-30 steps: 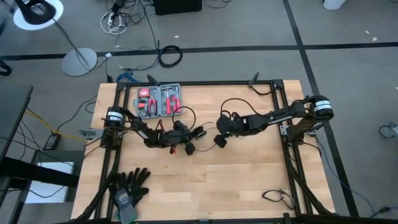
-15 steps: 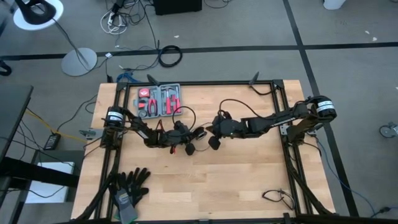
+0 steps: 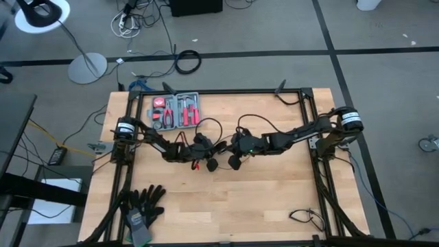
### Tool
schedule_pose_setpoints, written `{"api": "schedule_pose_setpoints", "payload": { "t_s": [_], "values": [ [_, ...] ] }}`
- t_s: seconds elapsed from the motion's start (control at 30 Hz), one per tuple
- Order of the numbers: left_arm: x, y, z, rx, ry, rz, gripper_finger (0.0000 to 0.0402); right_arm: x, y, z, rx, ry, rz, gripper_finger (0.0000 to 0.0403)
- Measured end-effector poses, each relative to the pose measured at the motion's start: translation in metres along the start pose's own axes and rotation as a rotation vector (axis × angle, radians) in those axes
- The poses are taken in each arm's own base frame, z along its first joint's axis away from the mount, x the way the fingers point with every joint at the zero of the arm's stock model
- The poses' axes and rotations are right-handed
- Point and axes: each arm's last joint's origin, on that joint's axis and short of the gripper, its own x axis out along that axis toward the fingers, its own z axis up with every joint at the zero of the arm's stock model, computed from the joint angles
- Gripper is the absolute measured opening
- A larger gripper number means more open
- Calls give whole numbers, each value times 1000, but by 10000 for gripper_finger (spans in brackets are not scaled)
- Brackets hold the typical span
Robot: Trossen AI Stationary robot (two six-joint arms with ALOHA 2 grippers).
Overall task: Coil cords
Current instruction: Coil the black wire onto the spool
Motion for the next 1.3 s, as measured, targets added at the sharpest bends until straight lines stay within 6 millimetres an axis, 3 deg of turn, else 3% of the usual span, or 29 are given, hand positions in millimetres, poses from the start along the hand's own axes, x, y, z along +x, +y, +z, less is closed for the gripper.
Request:
{"api": "schedule_pose_setpoints", "payload": {
  "t_s": [0.3,0.57,0.97,1.3],
  "values": [
    [0,0,-1,30,7,5,0,-10,0,-15,28,157,-54,8],
    [0,0,-1,30,-3,-7,0,-17,-8,-36,159,356,-168,51],
    [0,0,-1,29,-4,-11,0,-20,-12,-42,256,412,-238,146],
    [0,0,0,27,-8,-19,0,-25,-14,-48,305,435,-330,153]
  ]
}}
